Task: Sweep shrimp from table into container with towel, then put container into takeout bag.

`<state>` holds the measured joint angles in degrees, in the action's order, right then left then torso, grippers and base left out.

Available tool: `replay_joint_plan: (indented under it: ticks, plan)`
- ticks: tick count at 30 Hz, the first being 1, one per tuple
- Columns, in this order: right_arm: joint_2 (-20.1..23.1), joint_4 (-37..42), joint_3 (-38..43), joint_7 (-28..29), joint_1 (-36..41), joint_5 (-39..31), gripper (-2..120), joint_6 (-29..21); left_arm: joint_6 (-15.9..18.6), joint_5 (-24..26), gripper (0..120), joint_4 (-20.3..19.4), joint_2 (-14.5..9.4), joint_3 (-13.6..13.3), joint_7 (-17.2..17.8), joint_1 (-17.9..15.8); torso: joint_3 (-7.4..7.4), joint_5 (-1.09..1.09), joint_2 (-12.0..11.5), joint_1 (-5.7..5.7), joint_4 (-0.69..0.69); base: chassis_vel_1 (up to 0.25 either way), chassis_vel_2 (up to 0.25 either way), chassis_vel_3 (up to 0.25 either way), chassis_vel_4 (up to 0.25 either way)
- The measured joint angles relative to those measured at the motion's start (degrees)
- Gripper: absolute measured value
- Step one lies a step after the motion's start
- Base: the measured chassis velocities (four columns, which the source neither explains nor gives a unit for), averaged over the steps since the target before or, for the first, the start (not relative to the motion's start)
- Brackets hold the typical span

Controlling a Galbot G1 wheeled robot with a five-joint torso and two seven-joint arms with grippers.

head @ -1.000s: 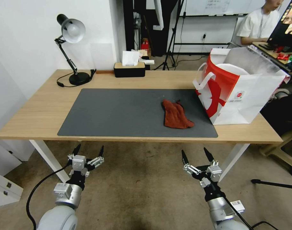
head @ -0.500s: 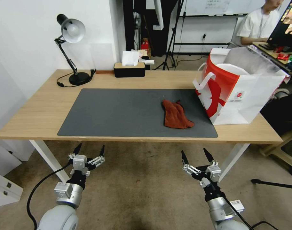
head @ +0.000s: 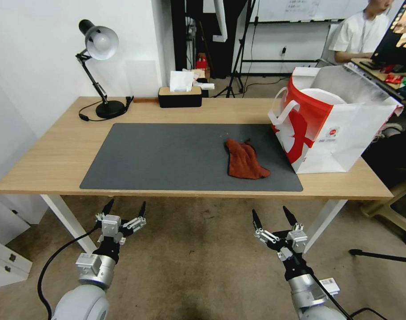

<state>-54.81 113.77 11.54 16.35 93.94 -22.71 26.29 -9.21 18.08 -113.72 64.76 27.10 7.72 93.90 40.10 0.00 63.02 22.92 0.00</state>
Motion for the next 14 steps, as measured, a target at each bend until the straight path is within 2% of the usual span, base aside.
replay_joint_plan:
  ticks: [14]
  plan:
    - [0.0,0.0,0.0,0.0,0.0,0.0,100,0.0,0.1,0.0,100,0.0,0.0,0.0,0.0,0.0,0.0,0.0,0.0,0.0,0.0,0.0,0.0,0.0,0.0]
